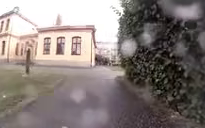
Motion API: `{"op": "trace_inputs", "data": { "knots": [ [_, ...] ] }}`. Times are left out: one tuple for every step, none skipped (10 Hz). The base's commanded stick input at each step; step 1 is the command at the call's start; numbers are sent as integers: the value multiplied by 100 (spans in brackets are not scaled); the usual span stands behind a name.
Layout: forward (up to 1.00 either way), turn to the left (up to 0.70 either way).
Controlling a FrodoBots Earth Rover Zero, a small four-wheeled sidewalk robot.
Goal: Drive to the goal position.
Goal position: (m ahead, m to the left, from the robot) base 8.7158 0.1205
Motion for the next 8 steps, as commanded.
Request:
{"op": "trace_inputs", "data": {
  "knots": [
    [85, 0],
    [85, 0],
    [85, 0],
    [85, 0],
    [85, 0],
    [85, 0],
    [85, 0],
    [85, 0]
  ]
}}
